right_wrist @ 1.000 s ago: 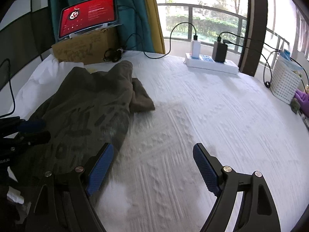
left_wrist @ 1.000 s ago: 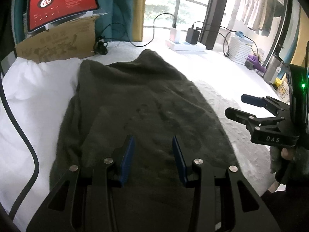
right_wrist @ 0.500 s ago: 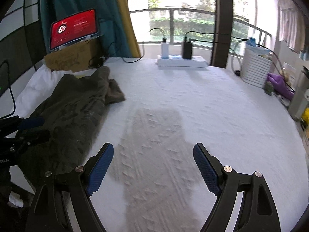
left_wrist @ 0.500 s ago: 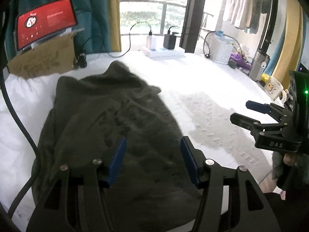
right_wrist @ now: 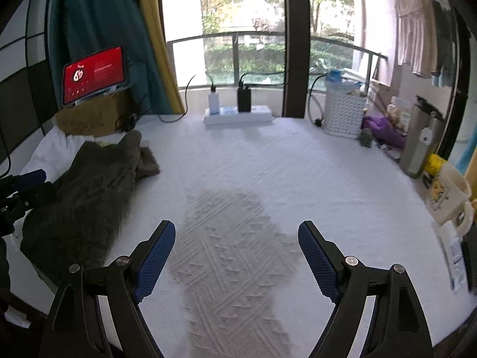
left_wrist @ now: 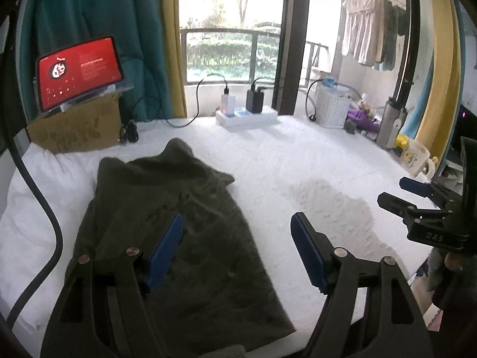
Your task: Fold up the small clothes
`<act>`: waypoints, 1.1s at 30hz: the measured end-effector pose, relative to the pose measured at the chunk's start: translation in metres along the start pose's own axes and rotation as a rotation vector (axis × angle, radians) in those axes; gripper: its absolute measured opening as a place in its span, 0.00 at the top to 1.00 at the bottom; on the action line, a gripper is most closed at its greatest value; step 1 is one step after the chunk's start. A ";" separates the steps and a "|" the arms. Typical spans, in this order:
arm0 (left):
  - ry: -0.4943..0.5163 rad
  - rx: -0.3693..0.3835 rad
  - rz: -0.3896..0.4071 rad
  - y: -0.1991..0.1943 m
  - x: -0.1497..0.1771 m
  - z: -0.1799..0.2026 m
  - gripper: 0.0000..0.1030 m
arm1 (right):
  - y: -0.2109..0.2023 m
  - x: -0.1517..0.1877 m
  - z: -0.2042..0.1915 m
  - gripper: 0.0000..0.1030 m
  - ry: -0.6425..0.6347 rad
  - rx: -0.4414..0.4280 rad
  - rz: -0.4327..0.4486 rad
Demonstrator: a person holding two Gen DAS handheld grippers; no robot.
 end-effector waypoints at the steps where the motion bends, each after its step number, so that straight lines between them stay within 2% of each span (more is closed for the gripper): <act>1: 0.002 0.004 0.013 -0.003 -0.002 0.002 0.27 | -0.004 -0.003 0.002 0.17 -0.001 0.005 0.009; 5: 0.034 0.003 0.068 -0.019 -0.015 0.011 0.27 | -0.025 -0.016 0.008 0.17 0.002 0.028 0.056; 9: 0.025 0.010 0.120 -0.034 -0.030 0.014 0.27 | -0.043 -0.027 0.010 0.17 -0.004 0.038 0.093; 14: 0.037 -0.025 0.175 -0.047 -0.042 0.015 0.17 | -0.066 -0.043 0.007 0.17 -0.015 0.043 0.147; 20: 0.063 -0.025 0.255 -0.066 -0.056 0.021 0.09 | -0.090 -0.060 0.000 0.17 -0.032 0.040 0.203; 30: 0.078 -0.069 0.347 -0.096 -0.074 0.019 0.08 | -0.130 -0.084 -0.007 0.16 -0.023 0.032 0.300; 33: 0.067 -0.082 0.361 -0.103 -0.078 0.016 0.08 | -0.141 -0.090 -0.006 0.15 -0.016 0.078 0.315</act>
Point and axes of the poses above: each gripper's, at about its wrist camera, not at the fingertips, and y roughly the way its jaws point, z to its right, x to its underside, the point moved 7 cm from there along y, roughly the way its jaws point, and after that the axes turned 10 degrees about z, right-handed, at the moved point
